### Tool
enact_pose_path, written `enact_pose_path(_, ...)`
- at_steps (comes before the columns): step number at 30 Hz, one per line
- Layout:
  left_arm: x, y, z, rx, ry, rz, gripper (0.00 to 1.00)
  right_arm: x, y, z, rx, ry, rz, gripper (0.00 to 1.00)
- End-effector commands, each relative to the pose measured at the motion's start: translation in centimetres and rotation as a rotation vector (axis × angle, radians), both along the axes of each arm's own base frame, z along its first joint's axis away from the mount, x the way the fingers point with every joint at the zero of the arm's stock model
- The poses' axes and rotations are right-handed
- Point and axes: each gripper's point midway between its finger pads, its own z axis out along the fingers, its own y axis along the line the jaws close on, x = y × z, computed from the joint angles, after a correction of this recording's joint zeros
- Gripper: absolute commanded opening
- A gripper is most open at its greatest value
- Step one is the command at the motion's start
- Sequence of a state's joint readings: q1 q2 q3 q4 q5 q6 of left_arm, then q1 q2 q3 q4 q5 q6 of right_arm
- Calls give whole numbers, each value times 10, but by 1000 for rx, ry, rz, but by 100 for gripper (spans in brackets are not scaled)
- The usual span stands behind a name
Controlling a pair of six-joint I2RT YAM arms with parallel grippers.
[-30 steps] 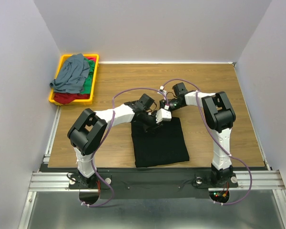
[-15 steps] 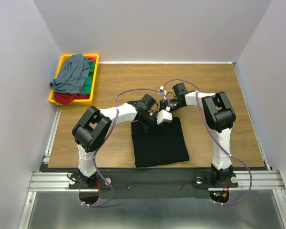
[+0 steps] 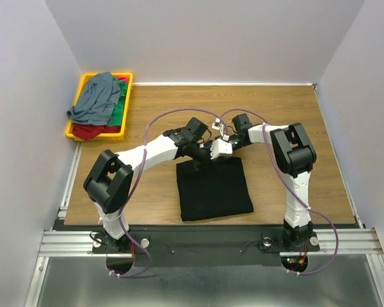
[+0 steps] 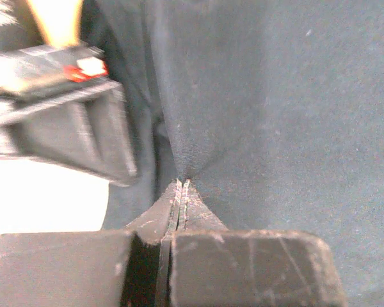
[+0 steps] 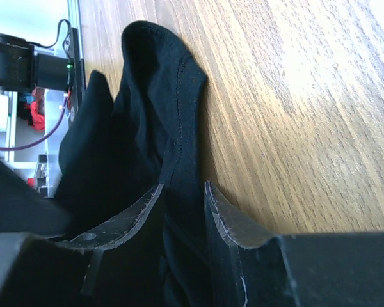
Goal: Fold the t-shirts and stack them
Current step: Fold the tshirt
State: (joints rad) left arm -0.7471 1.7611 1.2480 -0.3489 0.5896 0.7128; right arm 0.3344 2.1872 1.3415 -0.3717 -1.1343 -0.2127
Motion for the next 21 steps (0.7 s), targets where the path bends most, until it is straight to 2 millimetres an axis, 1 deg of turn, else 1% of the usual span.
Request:
enact_pose_path(1, 21, -2, 40, -31, -163, 5, 0, -16, -13, -47, -137, 47, -7, 37)
enact_pose_path(4, 37, -3, 45, -32, -229, 24, 0, -16, -12, -47, -131, 46, -4, 37)
enact_pose_path(8, 58, -3, 45, -22, -278, 43, 0, -16, -12, -48, -129, 53, -3, 37)
enact_pose_path(10, 71, 0, 39, 1, -300, 56, 0, -15, -12, -47, -129, 48, -3, 37)
enact_pose_path(14, 83, 5, 21, 31, -307, 45, 0, -6, -11, -45, -138, 26, -12, 37)
enact_pose_path(16, 82, 5, 12, 42, -294, 35, 0, 2, -14, -44, -155, 10, -31, 38)
enact_pose_path(17, 82, 5, 8, 44, -293, 29, 0, 9, -13, -40, -158, -10, -41, 39)
enact_pose_path(18, 81, 5, 3, 50, -281, 23, 0, 18, -19, -41, -189, -25, -69, 42)
enact_pose_path(19, 81, 5, 3, 46, -283, 22, 0, 27, -22, -38, -206, -47, -90, 43)
enact_pose_path(20, 82, 6, -2, 47, -281, 25, 0, 38, -25, -33, -220, -77, -111, 45)
enact_pose_path(21, 81, 6, -3, 44, -284, 16, 0, 53, -33, -30, -272, -123, -152, 47)
